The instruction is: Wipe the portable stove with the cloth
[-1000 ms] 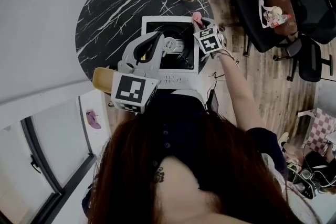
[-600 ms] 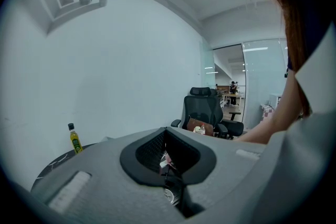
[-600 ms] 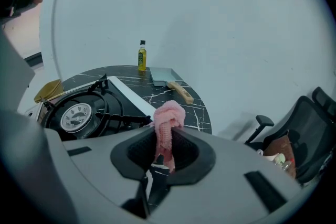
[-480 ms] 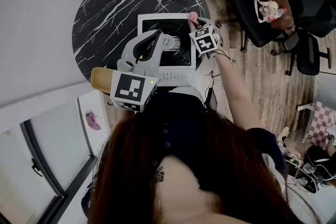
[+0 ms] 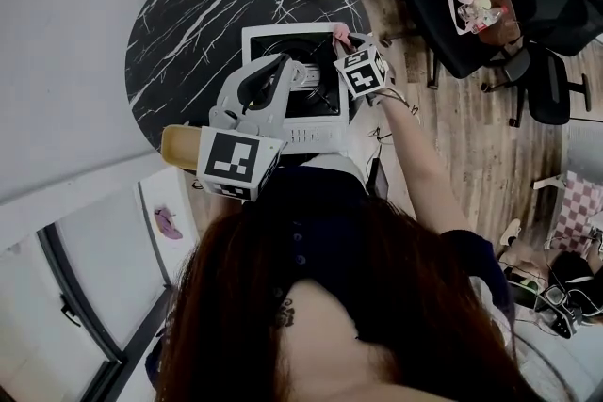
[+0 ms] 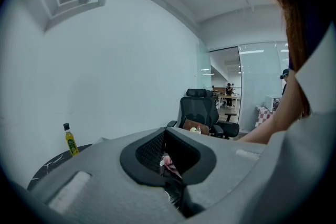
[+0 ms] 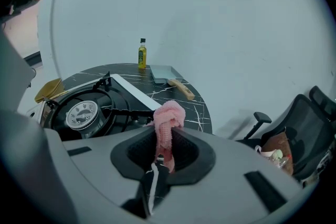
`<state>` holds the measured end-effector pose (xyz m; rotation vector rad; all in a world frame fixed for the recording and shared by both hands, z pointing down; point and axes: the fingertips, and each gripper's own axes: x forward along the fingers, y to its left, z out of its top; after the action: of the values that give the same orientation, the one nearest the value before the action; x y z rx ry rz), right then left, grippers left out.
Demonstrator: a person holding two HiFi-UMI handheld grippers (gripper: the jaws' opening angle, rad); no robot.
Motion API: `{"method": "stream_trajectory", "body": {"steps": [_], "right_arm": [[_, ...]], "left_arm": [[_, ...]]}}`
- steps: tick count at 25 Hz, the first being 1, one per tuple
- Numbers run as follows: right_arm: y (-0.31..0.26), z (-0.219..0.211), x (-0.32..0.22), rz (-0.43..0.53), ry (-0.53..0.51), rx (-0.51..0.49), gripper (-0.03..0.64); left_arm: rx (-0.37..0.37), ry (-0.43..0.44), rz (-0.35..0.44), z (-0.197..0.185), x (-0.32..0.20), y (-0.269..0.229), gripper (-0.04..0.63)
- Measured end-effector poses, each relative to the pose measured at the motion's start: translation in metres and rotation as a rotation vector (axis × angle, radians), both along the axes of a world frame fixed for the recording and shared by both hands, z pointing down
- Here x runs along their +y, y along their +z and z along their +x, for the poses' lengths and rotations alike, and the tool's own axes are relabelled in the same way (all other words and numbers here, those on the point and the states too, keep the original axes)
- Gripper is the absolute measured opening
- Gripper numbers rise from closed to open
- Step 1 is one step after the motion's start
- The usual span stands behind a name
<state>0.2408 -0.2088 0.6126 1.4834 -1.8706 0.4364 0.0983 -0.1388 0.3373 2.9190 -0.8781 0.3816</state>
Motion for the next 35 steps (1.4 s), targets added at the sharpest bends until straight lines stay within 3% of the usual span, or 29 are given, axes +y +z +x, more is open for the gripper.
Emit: {"method": "stream_trajectory", "body": {"steps": [35], "right_arm": [[-0.001, -0.01, 0.037, -0.031, 0.033, 0.017, 0.06]], "left_arm": [[0.019, 0.064, -0.011, -0.006, 0.025, 0.0, 0.011]]}}
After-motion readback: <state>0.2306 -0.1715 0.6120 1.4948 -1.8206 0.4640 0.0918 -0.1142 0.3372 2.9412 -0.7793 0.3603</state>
